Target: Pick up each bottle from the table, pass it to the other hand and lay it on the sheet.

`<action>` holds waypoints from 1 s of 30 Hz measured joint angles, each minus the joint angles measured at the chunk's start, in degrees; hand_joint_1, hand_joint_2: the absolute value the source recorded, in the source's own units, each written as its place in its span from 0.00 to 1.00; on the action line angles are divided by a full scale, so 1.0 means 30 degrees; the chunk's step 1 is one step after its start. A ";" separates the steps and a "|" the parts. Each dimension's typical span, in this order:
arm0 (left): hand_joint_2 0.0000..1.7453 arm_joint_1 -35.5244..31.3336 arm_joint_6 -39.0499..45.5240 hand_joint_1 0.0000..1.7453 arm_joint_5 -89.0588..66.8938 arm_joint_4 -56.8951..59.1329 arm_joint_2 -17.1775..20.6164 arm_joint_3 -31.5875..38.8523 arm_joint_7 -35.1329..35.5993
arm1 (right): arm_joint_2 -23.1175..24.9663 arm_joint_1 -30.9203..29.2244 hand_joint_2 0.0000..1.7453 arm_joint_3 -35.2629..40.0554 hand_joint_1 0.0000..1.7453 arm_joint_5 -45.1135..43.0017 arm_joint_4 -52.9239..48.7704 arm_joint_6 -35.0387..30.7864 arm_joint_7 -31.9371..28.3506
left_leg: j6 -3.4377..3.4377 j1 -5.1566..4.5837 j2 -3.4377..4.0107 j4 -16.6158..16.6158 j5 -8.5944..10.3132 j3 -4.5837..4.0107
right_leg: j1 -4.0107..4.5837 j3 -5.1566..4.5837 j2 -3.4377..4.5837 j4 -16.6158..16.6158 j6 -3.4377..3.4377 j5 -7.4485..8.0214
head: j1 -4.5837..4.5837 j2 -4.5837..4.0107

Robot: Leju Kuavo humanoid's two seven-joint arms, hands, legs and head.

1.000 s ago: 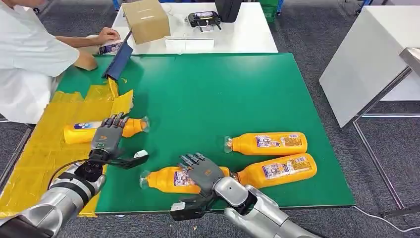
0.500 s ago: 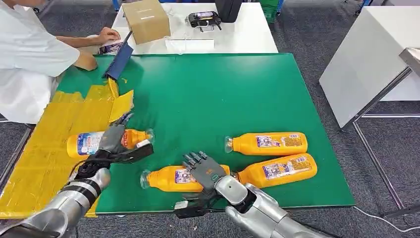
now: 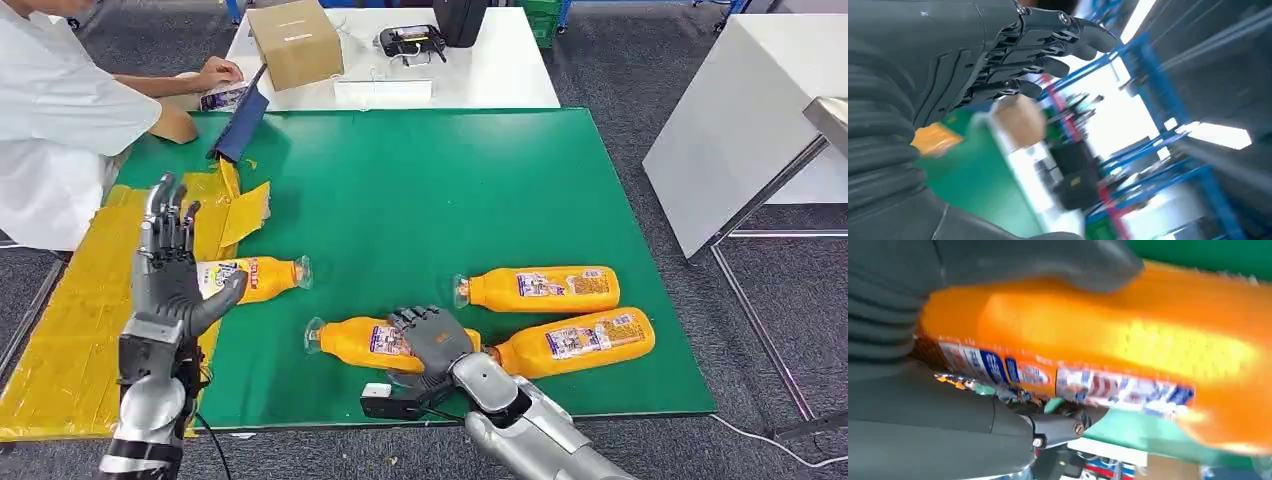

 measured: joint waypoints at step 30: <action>1.00 0.2016 -0.2777 0.00 0.2398 -0.0907 0.0131 -0.4204 0.1589 | 0.2499 0.5866 1.00 -0.6649 1.00 -0.9861 -1.0065 -0.5928 -1.0184 | -0.0016 0.0011 -0.0001 -0.0004 -0.0038 -0.0070 | 0.0025 -0.0063 0.0011 0.0004 0.0003 -0.0008 | 0.0000 0.0000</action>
